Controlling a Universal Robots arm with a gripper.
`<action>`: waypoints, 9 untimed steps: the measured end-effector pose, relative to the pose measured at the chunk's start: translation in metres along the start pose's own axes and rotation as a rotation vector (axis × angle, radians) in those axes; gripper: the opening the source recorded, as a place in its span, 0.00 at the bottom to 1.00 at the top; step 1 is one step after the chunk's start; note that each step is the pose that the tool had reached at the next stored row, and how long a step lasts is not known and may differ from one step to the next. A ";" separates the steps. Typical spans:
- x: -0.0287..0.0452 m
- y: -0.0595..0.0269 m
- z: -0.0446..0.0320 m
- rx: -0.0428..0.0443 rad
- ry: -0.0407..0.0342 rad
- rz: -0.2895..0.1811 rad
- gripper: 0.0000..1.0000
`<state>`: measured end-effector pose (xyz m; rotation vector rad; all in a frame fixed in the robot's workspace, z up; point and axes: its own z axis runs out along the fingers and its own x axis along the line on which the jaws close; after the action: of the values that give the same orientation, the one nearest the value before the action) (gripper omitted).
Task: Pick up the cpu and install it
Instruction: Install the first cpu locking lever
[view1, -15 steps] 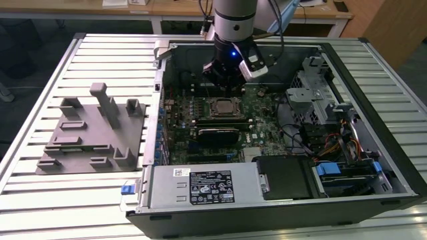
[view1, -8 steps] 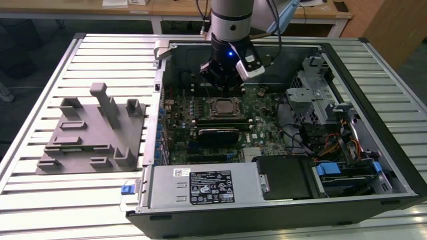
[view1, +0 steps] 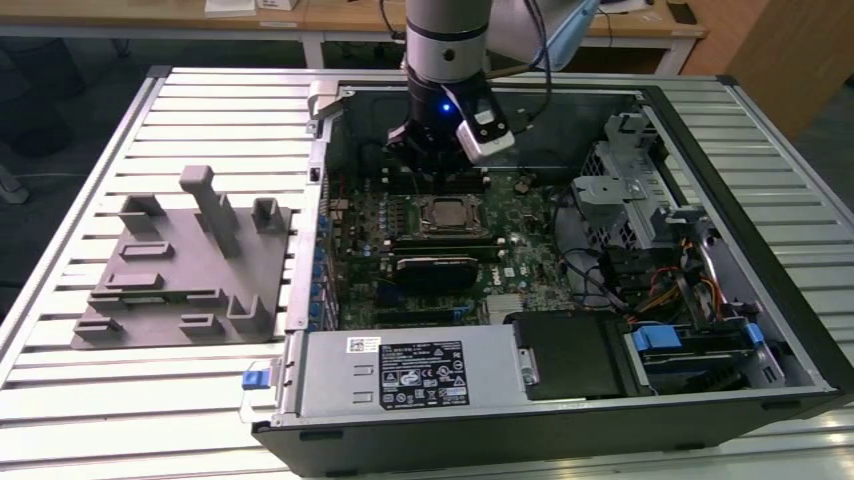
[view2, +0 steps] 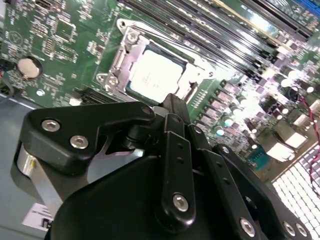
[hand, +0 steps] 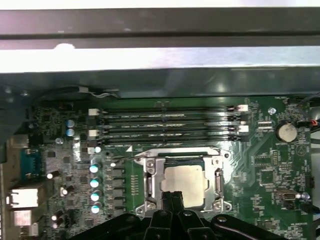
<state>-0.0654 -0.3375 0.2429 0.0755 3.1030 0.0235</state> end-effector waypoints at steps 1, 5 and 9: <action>0.0037 -0.0002 -0.0002 0.0000 0.0000 0.000 0.11; 0.0133 -0.0007 -0.0005 0.0000 0.0000 0.000 0.11; 0.0282 -0.0014 -0.0011 0.0001 0.0000 0.000 0.11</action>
<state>-0.0937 -0.3375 0.2429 0.0755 3.1030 0.0234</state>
